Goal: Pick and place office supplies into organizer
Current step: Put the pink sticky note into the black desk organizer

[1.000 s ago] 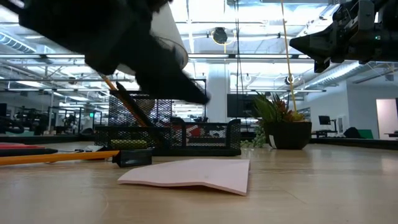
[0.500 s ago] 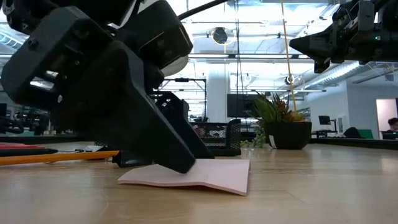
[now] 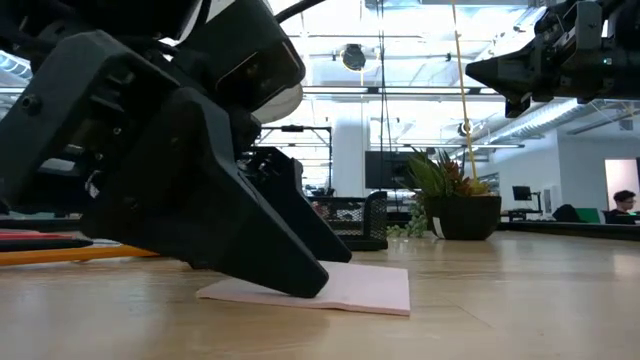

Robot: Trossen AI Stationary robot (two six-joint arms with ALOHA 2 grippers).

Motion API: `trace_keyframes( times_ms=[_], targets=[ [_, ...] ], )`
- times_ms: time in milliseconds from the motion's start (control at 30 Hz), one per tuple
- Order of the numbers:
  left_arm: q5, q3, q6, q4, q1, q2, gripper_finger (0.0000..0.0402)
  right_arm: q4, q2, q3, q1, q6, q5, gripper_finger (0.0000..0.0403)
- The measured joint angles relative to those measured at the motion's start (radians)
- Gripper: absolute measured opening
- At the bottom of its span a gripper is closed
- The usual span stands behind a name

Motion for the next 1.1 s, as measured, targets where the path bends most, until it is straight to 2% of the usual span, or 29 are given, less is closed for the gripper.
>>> trace_keyframes(
  times_ms=[433, 767, 1100],
  targets=[
    [0.005, -0.003, -0.023, 0.006, 0.007, 0.002, 0.0156, 0.000, 0.000, 0.000, 0.000, 0.000, 0.000, 0.0000],
    [0.022, -0.005, -0.019, 0.078, 0.007, 0.005, 0.0013, 0.000, 0.000, 0.000, 0.000, 0.000, 0.000, 0.0000],
    [0.023, -0.008, -0.006, 0.062, 0.006, -0.042, 0.0002, 0.000, 0.000, 0.000, 0.000, 0.000, 0.000, 0.0000]
  ],
)
